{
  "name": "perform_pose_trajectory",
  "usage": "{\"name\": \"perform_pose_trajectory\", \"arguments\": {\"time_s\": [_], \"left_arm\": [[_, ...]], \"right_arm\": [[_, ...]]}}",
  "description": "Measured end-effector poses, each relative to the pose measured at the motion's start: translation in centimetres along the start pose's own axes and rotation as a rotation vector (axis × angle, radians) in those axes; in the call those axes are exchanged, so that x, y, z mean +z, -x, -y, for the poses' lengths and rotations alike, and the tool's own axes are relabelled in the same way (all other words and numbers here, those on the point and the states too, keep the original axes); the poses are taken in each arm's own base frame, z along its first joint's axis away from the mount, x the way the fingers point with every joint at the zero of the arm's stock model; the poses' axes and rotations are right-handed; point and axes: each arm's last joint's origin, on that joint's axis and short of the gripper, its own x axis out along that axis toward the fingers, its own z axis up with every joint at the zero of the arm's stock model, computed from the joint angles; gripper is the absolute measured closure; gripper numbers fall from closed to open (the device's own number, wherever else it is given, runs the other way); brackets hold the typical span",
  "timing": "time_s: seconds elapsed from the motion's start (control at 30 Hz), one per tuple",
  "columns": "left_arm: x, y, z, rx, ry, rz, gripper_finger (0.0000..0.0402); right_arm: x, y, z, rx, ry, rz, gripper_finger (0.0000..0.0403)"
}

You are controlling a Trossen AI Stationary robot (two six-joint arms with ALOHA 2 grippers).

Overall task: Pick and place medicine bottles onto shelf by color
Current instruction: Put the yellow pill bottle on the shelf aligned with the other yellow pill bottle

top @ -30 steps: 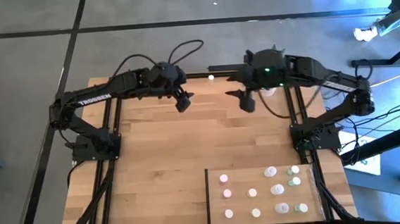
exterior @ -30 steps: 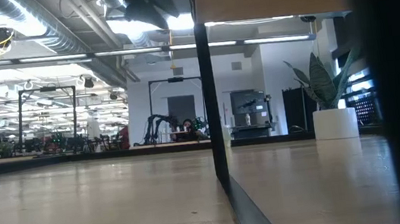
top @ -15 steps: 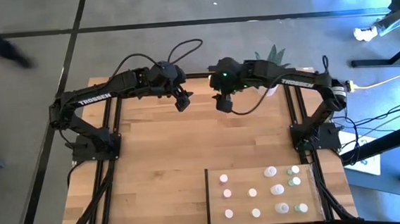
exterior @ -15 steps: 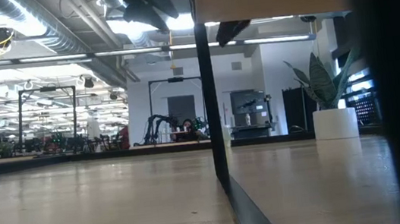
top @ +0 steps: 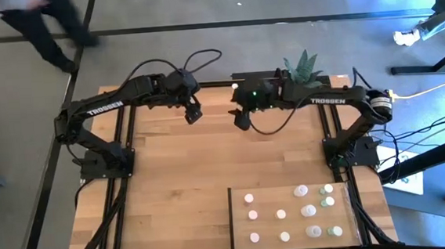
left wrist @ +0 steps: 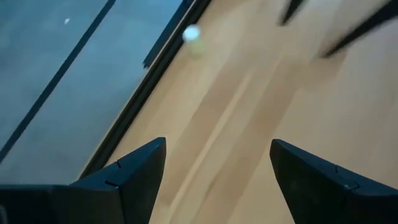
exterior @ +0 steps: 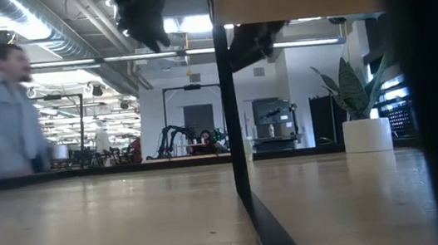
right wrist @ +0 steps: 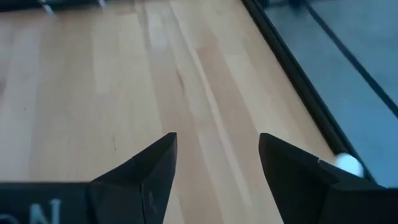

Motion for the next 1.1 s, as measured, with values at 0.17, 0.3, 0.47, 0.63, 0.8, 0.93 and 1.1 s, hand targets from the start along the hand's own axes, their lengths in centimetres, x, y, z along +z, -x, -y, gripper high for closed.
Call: {"name": "perform_pose_trajectory", "arguments": {"time_s": [0.17,0.3,0.47,0.63,0.8,0.93,1.1], "left_arm": [[-0.6,-0.3,-1.6,0.041,-0.006,-0.083,0.0120],[-0.8,-0.5,-2.6,0.060,-0.009,-0.110,0.0120],[-0.8,-0.7,-3.2,0.008,-0.020,-0.110,0.0120],[-0.8,-0.7,-3.3,-0.023,-0.017,-0.110,0.0120],[-0.7,-0.7,-3.3,-0.026,-0.016,-0.107,0.0120],[-0.7,-0.7,-3.3,-0.026,-0.016,-0.104,0.0120],[-0.7,-0.7,-3.3,-0.024,-0.006,-0.101,0.0120]], "right_arm": [[-2.6,-1.5,-0.9,-0.100,-0.020,0.050,0.0175],[-4.1,-1.9,-0.4,-0.329,-0.108,0.036,0.0175],[-6.0,-2.9,-0.4,-0.334,-0.176,0.074,0.0175],[-7.8,-3.4,-0.3,-0.353,-0.138,0.124,0.0175],[-9.4,-3.6,0.4,-0.408,-0.146,0.169,0.0175],[-10.6,-4.3,0.9,-0.421,-0.192,0.176,0.0175],[-11.0,-5.5,1.1,-0.400,-0.176,0.182,0.0175]]}}
